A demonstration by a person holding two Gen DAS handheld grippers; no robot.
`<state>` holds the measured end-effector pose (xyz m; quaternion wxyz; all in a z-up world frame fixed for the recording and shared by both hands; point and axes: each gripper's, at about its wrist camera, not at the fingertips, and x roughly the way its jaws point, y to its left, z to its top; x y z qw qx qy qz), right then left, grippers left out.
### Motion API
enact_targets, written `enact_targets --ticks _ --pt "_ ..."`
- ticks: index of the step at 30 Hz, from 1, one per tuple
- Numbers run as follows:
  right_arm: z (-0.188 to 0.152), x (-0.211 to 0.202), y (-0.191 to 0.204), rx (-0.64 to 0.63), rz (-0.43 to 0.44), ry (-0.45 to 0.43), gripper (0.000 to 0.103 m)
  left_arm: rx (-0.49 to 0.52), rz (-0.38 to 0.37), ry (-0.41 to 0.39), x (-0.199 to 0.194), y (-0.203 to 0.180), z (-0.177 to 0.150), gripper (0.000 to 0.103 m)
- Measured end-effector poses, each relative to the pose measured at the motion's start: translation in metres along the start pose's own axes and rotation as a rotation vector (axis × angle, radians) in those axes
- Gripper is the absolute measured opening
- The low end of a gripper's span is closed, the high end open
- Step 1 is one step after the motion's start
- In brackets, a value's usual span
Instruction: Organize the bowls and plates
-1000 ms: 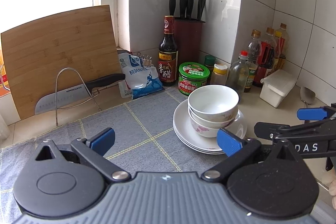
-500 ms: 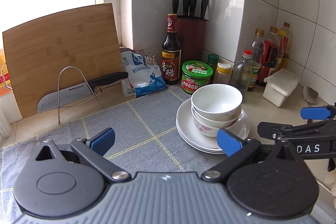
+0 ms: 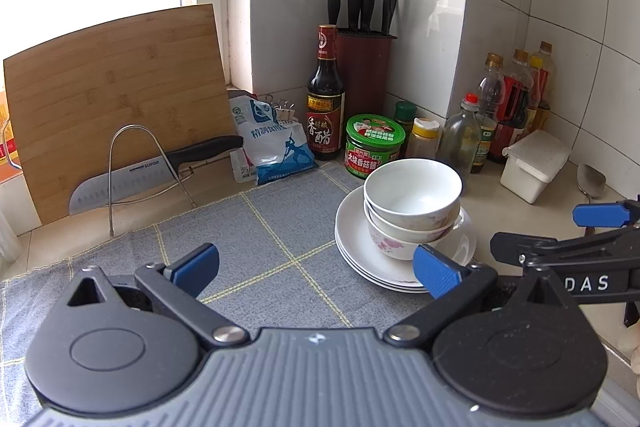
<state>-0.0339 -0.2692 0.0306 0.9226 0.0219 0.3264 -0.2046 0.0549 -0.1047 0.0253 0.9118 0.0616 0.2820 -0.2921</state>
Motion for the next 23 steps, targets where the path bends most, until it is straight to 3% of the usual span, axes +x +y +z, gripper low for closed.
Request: enact_targets --ticks 23 --pt "0.0030 -0.0018 -0.0005 -0.012 -0.004 -0.007 0.103 0.001 0.002 -0.002 -0.0027 0.0016 0.0010 0.103"
